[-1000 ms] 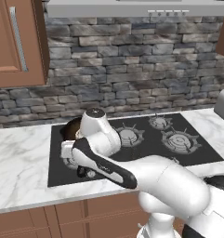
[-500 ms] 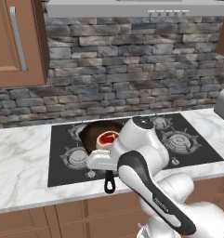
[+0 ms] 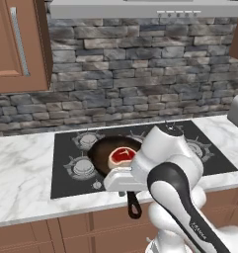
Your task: Pick up the pan with the steak in it and place it on the dining table. Then place the steak on the plate.
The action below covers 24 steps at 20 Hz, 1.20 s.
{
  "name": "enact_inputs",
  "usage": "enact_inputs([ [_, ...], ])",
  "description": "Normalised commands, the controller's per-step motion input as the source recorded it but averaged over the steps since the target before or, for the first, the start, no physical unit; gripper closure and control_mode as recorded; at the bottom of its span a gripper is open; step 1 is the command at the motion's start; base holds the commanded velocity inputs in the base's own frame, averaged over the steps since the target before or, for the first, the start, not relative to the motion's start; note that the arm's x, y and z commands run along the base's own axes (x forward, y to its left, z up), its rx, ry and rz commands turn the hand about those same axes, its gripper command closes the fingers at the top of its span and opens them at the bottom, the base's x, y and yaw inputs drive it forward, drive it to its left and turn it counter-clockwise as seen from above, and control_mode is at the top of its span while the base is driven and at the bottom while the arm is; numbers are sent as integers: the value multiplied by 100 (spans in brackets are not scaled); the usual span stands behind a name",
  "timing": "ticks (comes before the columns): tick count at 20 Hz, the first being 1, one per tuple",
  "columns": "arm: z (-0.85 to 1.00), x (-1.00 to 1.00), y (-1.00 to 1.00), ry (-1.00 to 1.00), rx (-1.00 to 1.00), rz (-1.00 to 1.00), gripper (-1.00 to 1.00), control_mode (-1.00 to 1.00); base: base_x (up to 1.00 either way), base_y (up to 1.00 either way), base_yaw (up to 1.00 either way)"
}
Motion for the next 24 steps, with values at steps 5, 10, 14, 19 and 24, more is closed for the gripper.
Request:
enact_inputs([
  [5, -4, -22, -2, -1, 0, 0, 100, 100, -39, -7, 0],
  [10, 0, 0, 0, 0, 0, 0, 100, 100, -100, -14, 9],
  [14, 0, 0, 0, 0, 0, 0, 100, 100, -66, -7, 29],
  [19, 0, 0, 0, 0, 0, 0, 100, 100, -23, -9, 45],
  [24, 0, 0, 0, 0, 0, 0, 100, 100, -9, 0, 50],
])
